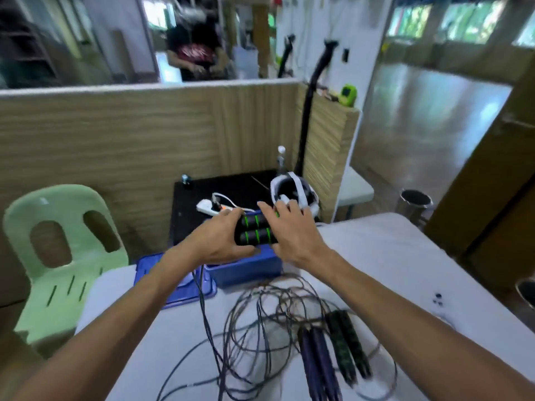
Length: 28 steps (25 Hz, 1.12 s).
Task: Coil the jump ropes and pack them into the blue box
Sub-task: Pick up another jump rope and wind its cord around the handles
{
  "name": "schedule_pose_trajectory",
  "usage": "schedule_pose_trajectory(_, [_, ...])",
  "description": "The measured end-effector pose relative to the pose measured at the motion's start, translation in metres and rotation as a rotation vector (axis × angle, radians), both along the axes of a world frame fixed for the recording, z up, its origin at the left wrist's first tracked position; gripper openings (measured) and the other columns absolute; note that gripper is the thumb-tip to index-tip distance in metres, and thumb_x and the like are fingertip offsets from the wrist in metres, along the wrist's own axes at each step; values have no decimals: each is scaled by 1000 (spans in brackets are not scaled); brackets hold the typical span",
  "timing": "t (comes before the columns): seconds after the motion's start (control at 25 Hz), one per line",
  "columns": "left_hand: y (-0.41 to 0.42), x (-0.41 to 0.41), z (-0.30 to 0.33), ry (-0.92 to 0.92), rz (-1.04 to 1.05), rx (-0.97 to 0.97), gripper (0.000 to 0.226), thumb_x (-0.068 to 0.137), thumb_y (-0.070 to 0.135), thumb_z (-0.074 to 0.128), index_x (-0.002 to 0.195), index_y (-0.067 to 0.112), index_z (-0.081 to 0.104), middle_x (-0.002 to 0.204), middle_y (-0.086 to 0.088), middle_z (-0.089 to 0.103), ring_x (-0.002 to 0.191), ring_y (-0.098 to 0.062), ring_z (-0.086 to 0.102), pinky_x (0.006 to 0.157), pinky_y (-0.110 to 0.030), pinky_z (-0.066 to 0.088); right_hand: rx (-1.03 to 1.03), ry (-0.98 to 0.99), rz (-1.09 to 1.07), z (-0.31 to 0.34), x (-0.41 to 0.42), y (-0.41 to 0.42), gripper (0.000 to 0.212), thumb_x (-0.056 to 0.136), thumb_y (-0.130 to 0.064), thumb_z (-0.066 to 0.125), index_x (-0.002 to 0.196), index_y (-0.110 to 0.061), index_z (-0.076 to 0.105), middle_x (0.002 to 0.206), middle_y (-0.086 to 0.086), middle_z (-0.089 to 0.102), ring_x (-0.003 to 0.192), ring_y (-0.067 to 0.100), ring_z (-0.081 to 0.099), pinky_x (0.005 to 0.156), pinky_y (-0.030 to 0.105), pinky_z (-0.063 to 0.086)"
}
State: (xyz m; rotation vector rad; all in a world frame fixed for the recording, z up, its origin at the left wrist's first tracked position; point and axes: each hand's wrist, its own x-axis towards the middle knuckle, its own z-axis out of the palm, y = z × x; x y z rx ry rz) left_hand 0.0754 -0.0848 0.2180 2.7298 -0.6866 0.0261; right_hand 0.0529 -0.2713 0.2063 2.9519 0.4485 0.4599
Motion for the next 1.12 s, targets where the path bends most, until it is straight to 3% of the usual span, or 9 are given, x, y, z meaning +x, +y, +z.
schedule_pose_trajectory(0.12, [20,8,47,-10,68,-15,70,58,81,63,89,21,45,82,4,60,75,-19,58,65,-33,45,0,-54,112,48,21,13,87,79,-33,70,152,-22,23,133,8,44,117,32,45,90,49,41])
schedule_pose_trajectory(0.28, [34,9,88,-53,122,-27,65,59,80,65,83,21,50,72,8,59,64,-8,55,53,-23,37,43,-40,218,85,39,25,80,84,-34,65,151,-25,22,132,5,46,117,30,44,87,46,42])
schedule_pose_trajectory(0.36, [40,9,99,-72,151,-20,69,57,83,64,80,20,52,72,4,61,64,-14,57,54,-27,40,43,-31,274,95,43,29,84,85,-35,64,154,-26,18,132,4,47,116,29,45,81,43,42])
schedule_pose_trajectory(0.48, [43,7,116,-63,180,-54,69,53,85,65,76,21,52,68,8,58,58,-8,54,52,-24,38,82,-20,336,110,49,29,82,87,-36,63,155,-28,17,130,2,47,113,27,45,69,38,42])
schedule_pose_trajectory(0.68, [42,7,133,-81,195,-73,69,55,85,64,69,19,50,60,10,51,51,-7,45,50,-23,34,40,-69,380,133,52,27,65,84,-37,63,142,-24,37,120,3,54,107,27,52,82,42,47])
schedule_pose_trajectory(0.8, [41,10,142,-74,196,-100,67,59,83,63,70,18,50,61,8,49,52,-7,43,52,-24,33,46,-76,406,141,53,27,43,84,-38,62,121,-20,48,105,5,59,94,29,58,77,43,48])
schedule_pose_trajectory(0.96, [48,12,139,-66,179,-446,53,68,61,75,101,25,56,85,9,68,74,-6,64,68,-24,49,102,-5,335,164,58,19,31,86,-34,63,106,-21,45,93,2,60,80,25,60,70,41,52])
schedule_pose_trajectory(1.12, [40,9,101,-300,247,-766,18,95,31,55,108,19,57,71,6,61,62,-7,59,59,-23,47,159,49,227,195,79,0,25,86,-28,65,102,-22,46,84,0,57,70,17,58,66,34,51])
